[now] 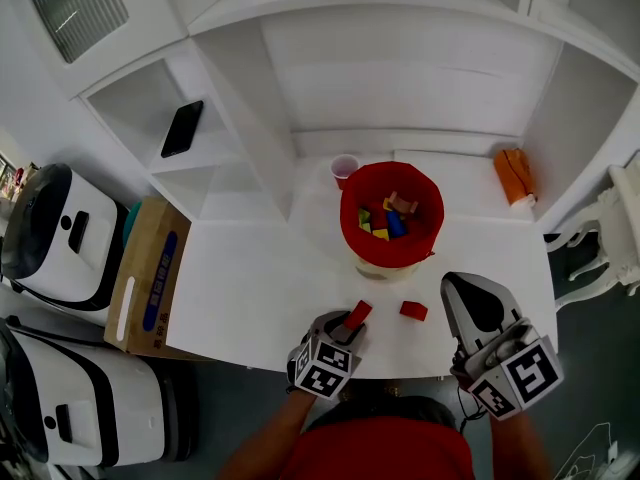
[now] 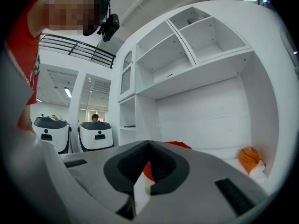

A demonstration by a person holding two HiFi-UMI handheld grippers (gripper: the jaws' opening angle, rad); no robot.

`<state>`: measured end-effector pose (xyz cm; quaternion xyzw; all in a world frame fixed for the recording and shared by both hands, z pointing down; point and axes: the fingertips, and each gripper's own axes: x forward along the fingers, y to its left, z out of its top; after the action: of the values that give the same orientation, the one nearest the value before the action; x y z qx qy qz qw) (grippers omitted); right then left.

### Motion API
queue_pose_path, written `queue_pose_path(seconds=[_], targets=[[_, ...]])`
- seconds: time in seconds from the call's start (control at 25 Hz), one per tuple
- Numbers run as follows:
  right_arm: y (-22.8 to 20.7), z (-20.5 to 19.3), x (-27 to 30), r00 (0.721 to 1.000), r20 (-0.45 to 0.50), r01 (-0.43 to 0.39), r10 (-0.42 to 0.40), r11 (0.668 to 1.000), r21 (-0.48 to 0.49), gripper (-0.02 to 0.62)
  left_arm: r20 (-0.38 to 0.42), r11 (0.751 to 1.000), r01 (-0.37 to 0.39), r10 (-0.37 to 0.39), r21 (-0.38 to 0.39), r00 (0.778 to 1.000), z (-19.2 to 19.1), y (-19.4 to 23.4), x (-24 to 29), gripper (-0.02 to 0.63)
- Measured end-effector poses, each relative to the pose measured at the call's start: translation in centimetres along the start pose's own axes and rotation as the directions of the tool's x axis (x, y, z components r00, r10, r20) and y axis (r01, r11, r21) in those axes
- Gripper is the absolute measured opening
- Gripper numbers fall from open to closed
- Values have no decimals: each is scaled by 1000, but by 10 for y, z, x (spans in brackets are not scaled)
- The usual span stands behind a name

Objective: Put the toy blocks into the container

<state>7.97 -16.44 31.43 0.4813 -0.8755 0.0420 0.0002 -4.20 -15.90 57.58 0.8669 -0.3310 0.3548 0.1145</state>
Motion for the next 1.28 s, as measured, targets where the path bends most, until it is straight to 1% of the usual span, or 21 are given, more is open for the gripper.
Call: queue_pose_path(seconds=[0.12, 0.2, 0.28, 0.36, 0.44, 0.52, 0.68, 0.76, 0.8, 0.88, 1.0, 1.12, 1.28], targets=[[-2, -3, -3, 1000, -4, 4, -4, 1000, 6, -6, 39, 1000, -3, 3, -2, 999, 7, 0, -6, 170], [-3, -6, -4, 1000, -7, 5, -5, 1000, 10, -6, 107, 1000, -4, 6, -10, 994, 21, -1, -17, 170], [-4, -9, -6, 1000, -11, 6, -6, 1000, 17, -6, 204, 1000, -5, 10, -26, 979, 45, -1, -37, 170], [-5, -13, -7, 1000, -16, 8, -7, 1000, 28, -6, 309, 999, -6, 17, -38, 951, 76, -2, -60, 170], [-4, -17, -7, 1000, -20, 7, -7, 999, 38, -6, 404, 999, -11, 24, -35, 914, 108, -2, -83, 170], [-3, -20, -7, 1000, -23, 4, -3, 999, 41, -6, 483, 999, -16, 29, -32, 875, 138, -1, -103, 170], [0, -23, -6, 1000, -28, -7, 8, 999, 44, -6, 593, 998, -10, 41, -55, 804, 187, 7, -130, 170], [0, -25, -7, 1000, -29, -9, 11, 999, 46, -6, 626, 998, -6, 44, -62, 779, 208, 12, -134, 170], [-1, -25, -7, 1000, -28, -9, 11, 999, 46, -6, 634, 998, -10, 47, -62, 772, 217, 16, -133, 170], [-2, -24, -8, 1000, -26, -8, 9, 999, 46, -5, 639, 998, -21, 57, -64, 767, 234, 26, -127, 170], [-5, -24, -11, 1000, -26, -3, 4, 999, 44, -6, 630, 996, -39, 82, -82, 772, 252, 43, -113, 170], [-10, -27, -13, 999, -33, 2, -1, 999, 45, -5, 614, 994, -42, 95, -99, 784, 261, 56, -97, 170], [-14, -36, -13, 998, -62, -3, 5, 999, 45, -5, 586, 995, -41, 87, -91, 806, 264, 59, -79, 172]])
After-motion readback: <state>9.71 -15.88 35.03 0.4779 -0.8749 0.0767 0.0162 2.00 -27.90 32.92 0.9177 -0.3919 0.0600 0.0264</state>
